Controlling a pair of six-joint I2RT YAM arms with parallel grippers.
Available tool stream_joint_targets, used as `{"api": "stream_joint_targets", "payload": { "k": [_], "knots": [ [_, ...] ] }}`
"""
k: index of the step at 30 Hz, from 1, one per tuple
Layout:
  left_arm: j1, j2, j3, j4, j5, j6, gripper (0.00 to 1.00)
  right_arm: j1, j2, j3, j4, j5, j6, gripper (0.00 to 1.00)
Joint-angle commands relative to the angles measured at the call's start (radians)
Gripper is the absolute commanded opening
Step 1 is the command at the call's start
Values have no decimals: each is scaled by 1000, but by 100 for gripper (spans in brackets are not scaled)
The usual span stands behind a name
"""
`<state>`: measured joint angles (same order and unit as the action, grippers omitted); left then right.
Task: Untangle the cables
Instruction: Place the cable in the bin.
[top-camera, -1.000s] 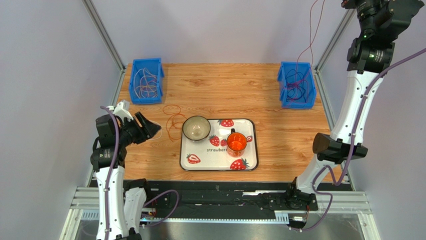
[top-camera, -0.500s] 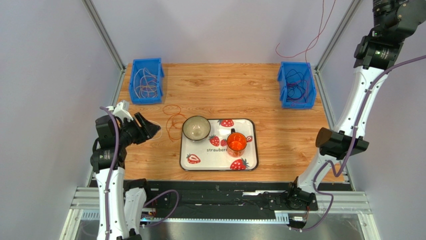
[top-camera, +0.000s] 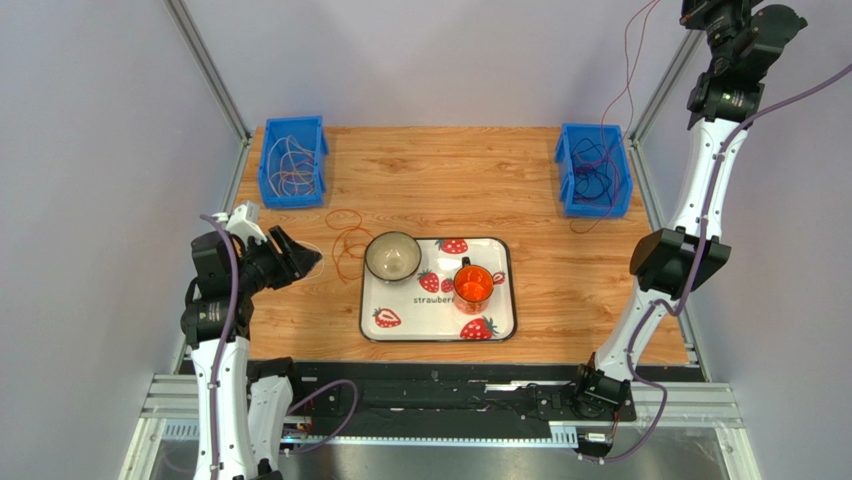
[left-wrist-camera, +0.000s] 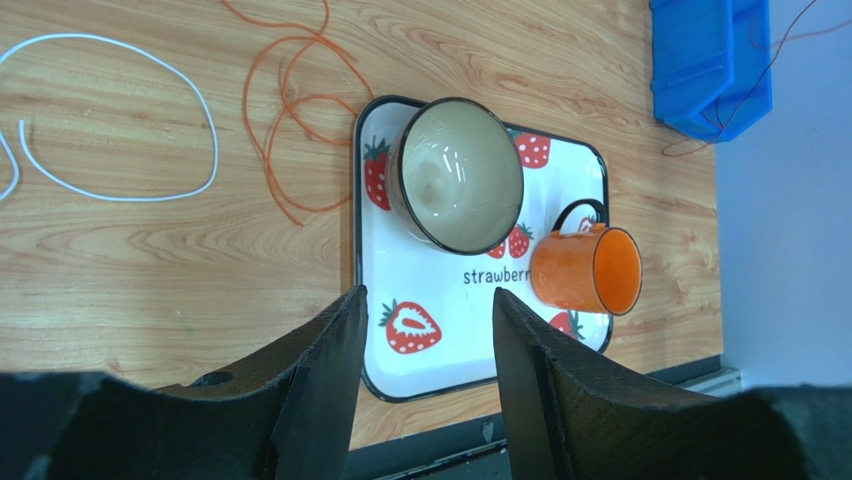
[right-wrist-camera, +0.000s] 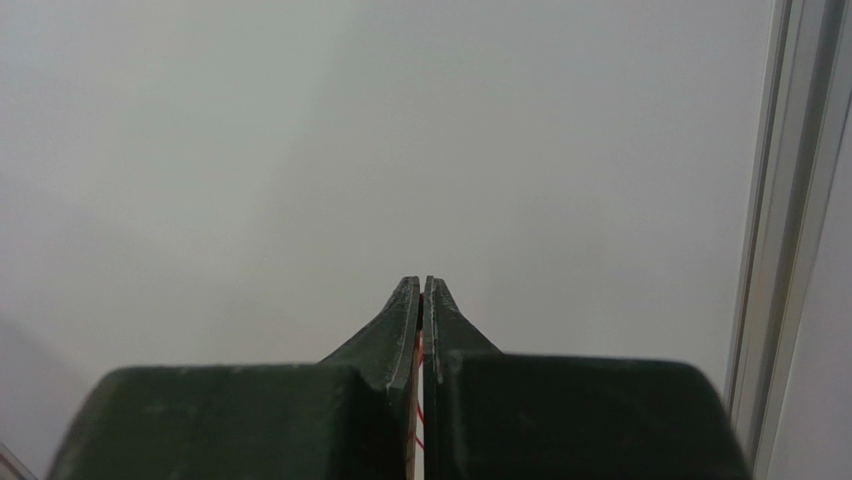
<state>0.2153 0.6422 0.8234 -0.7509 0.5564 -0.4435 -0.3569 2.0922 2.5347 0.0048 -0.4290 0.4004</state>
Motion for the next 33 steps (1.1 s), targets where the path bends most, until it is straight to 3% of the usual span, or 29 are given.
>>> {"api": "stream_joint_targets", "payload": {
  "k": [1, 7, 14, 33],
  "knots": [
    [-5, -16, -3, 21, 0, 12, 57, -5, -26, 76, 83, -4, 40, 0],
    [-10, -22, -3, 22, 2, 12, 57, -4, -69, 84, 184, 9, 83, 0],
    [-13, -30, -6, 25, 0, 11, 57, -4, -63, 64, 415, 88, 123, 0],
    [-34, -59, -9, 27, -9, 9, 57, 3, 61, 94, 501, 147, 89, 0]
  ]
}}
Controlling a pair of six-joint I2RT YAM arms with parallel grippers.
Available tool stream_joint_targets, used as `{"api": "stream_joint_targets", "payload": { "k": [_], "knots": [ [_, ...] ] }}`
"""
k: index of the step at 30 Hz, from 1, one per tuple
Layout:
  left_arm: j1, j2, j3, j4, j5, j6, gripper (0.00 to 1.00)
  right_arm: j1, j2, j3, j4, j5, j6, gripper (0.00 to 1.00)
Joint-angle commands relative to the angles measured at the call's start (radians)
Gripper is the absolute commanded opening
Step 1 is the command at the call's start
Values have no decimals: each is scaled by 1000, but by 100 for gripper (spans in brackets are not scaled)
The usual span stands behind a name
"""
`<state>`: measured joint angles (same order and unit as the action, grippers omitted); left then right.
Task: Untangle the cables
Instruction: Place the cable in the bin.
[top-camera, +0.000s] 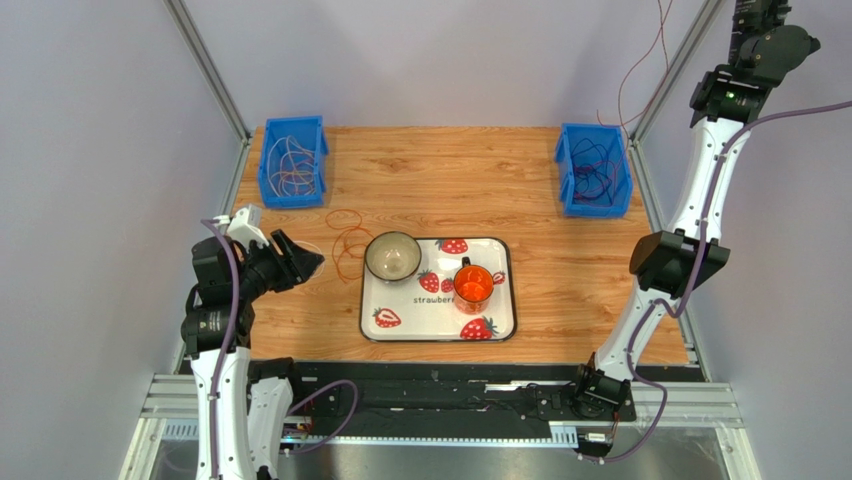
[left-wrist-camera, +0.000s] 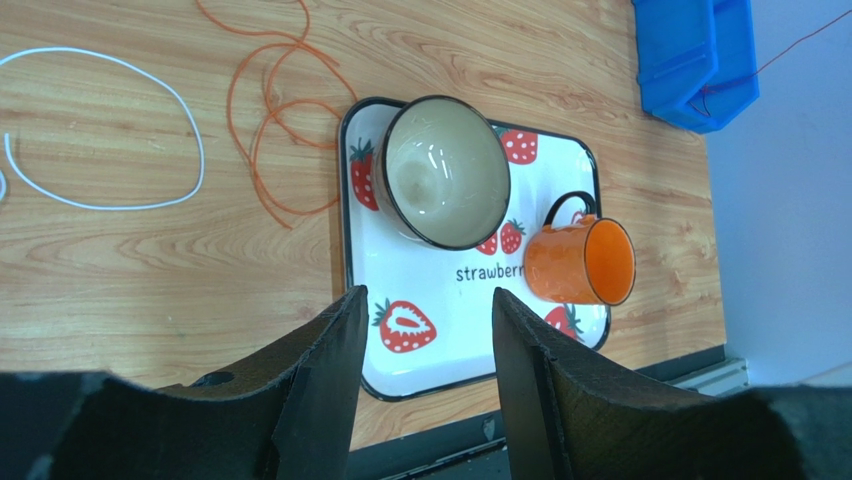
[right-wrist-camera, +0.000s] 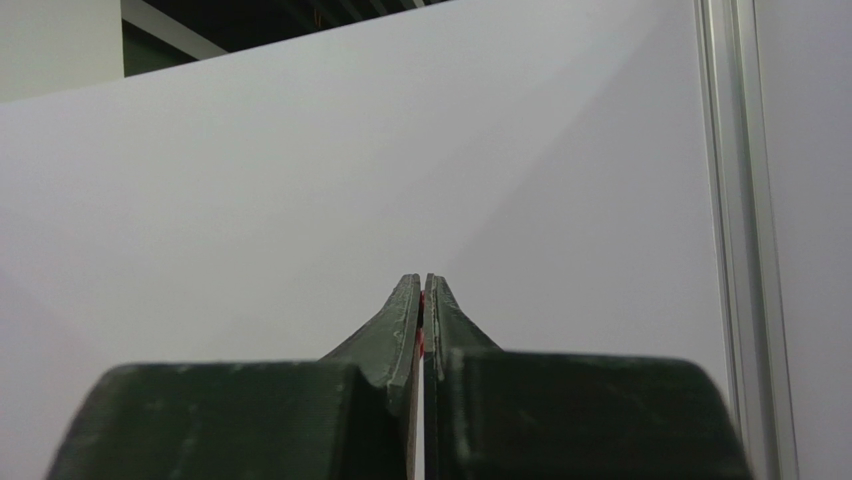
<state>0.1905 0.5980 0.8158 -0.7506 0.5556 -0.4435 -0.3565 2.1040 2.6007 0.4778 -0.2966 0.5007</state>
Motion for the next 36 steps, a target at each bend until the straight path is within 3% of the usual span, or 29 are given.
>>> {"api": "stream_joint_targets", "payload": {
  "k": [1, 6, 13, 17, 21, 28, 36],
  "knots": [
    [-10, -15, -1, 28, -10, 8, 57, 4, 62, 27, 28, 11, -11, 0],
    [-11, -18, -1, 28, -13, 6, 57, 2, 60, -26, 36, -30, 1, 0],
    [-13, -21, -3, 30, -13, 6, 57, 2, -50, -253, -31, -79, -21, 0],
    [-13, -23, -3, 31, -10, 8, 57, 2, -145, -491, 4, -78, -22, 0],
    [-13, -30, -3, 31, -8, 8, 57, 2, -203, -582, -4, -75, -39, 0],
    [-19, -33, -3, 31, -10, 8, 57, -12, -231, -516, -162, -85, -108, 0],
    [-26, -30, -4, 31, -6, 8, 57, -53, -262, -479, -277, 19, -145, 0]
  ]
}}
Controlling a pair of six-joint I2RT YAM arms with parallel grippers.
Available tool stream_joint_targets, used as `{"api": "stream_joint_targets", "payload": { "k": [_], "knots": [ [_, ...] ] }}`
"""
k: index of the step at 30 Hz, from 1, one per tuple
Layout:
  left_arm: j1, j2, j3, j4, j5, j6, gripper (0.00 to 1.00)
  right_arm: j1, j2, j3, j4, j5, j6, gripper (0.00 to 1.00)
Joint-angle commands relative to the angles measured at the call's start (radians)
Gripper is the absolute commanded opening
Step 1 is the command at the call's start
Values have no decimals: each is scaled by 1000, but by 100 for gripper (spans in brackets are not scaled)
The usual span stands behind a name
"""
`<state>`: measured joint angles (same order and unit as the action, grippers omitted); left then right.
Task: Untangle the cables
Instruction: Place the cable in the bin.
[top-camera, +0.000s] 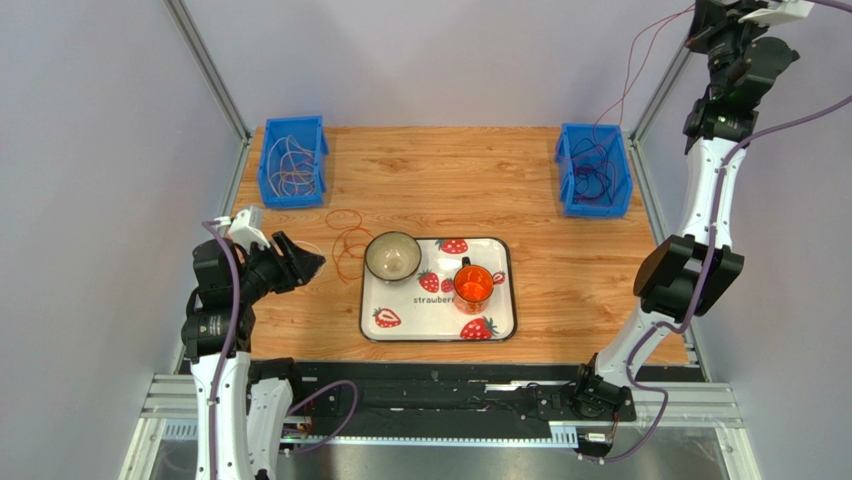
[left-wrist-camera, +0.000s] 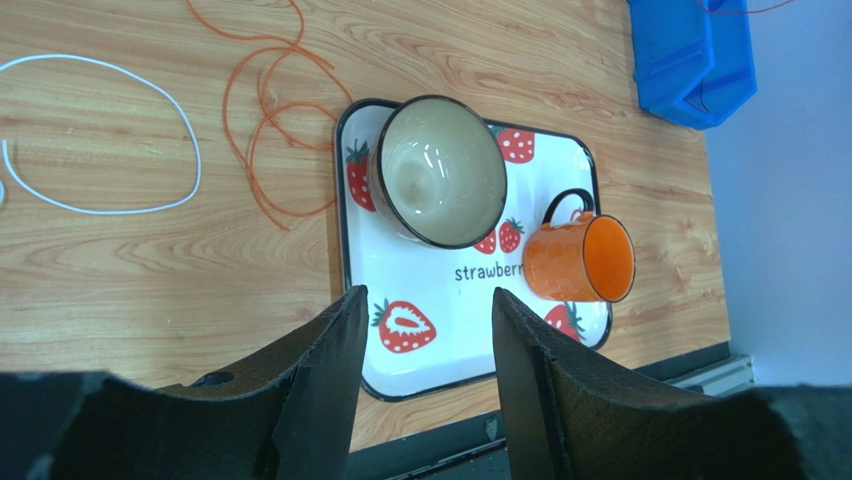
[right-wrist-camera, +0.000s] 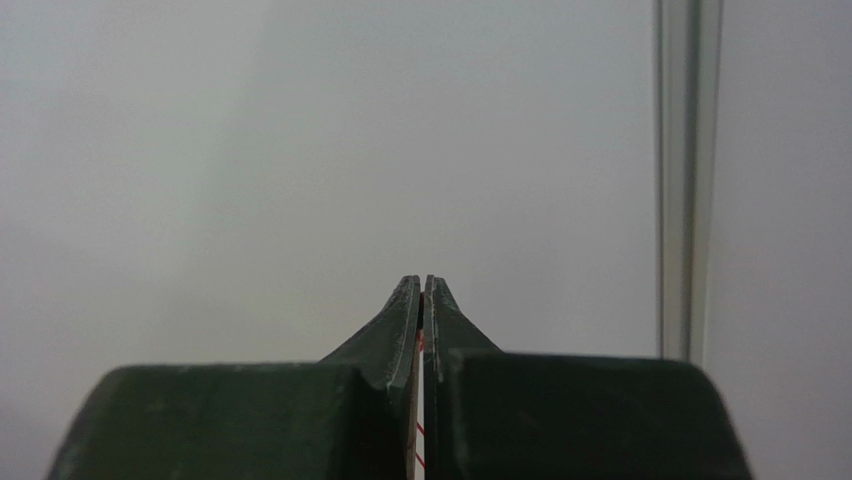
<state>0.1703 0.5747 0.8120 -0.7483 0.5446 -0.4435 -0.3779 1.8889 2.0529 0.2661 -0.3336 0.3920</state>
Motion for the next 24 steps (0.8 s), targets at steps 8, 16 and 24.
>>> {"api": "stream_joint_targets", "payload": {
  "k": [8, 16, 24],
  "knots": [
    [-6, -9, 0, 30, 0, 6, 57, -32, -68, 23, -128, 67, -53, 0],
    [-6, -9, -1, 30, -2, 5, 57, -26, -36, -85, -105, 11, 11, 0],
    [-6, -9, -2, 32, -3, 5, 57, 28, -82, -186, -139, 76, 5, 0]
  ]
}}
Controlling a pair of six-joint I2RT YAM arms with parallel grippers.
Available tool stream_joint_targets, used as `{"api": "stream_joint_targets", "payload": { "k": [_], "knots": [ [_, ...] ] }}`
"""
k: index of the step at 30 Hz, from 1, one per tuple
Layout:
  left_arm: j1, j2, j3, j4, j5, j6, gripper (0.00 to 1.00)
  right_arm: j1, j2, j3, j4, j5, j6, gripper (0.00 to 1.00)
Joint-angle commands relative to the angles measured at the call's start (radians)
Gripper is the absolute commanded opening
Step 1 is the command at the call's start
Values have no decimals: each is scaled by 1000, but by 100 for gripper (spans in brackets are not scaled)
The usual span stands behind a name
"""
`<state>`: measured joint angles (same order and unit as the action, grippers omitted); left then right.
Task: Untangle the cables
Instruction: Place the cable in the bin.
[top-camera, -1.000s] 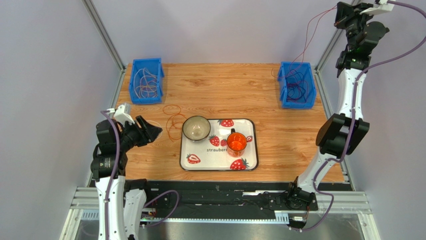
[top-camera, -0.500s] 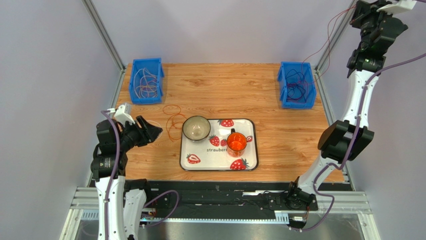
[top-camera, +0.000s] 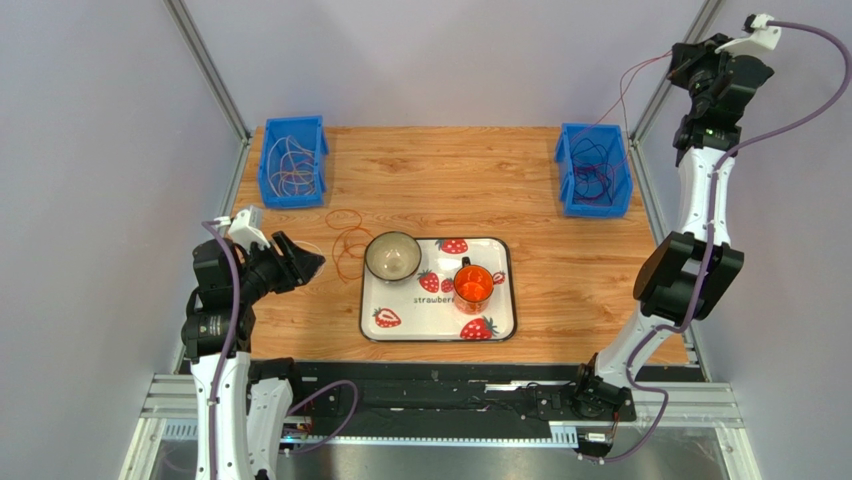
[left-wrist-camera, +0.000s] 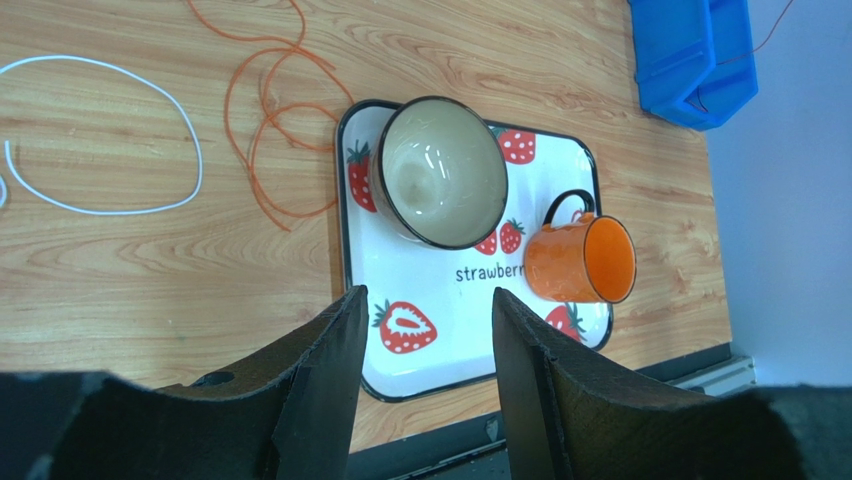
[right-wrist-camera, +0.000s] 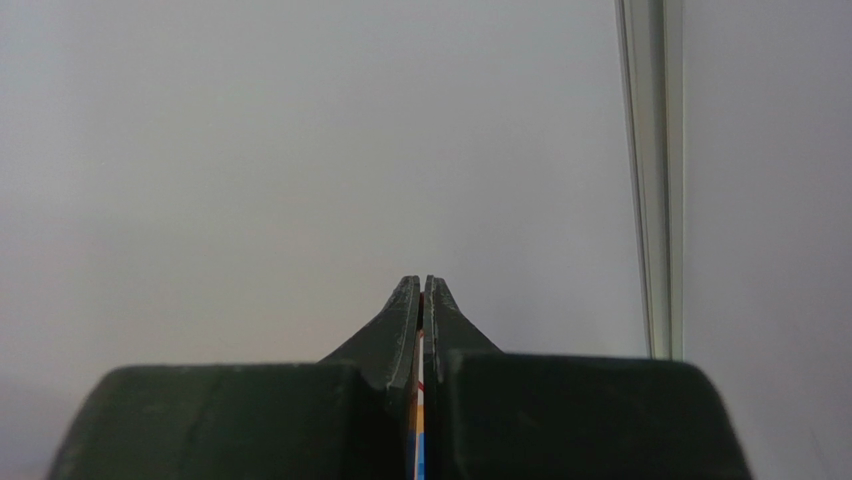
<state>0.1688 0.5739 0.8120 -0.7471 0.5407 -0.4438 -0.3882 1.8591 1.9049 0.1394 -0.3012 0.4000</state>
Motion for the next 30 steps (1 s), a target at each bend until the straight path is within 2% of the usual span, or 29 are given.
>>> {"api": "stream_joint_targets", "payload": {
  "k": [1, 7, 12, 19, 30],
  "knots": [
    [-5, -6, -2, 32, -1, 5, 57, 54, -61, -52, -33, 57, -13, 0],
    [-5, -8, -2, 34, 4, 4, 57, 74, -133, -249, -35, 125, 2, 0],
    [-5, -8, -2, 34, 5, 5, 57, 77, -164, -380, -3, 111, 16, 0],
    [-5, -16, -2, 35, 4, 5, 57, 80, -156, -466, -5, 117, -9, 0],
    [-5, -14, -4, 34, 4, 5, 57, 91, -45, -445, -93, 117, -16, 0]
  ]
}}
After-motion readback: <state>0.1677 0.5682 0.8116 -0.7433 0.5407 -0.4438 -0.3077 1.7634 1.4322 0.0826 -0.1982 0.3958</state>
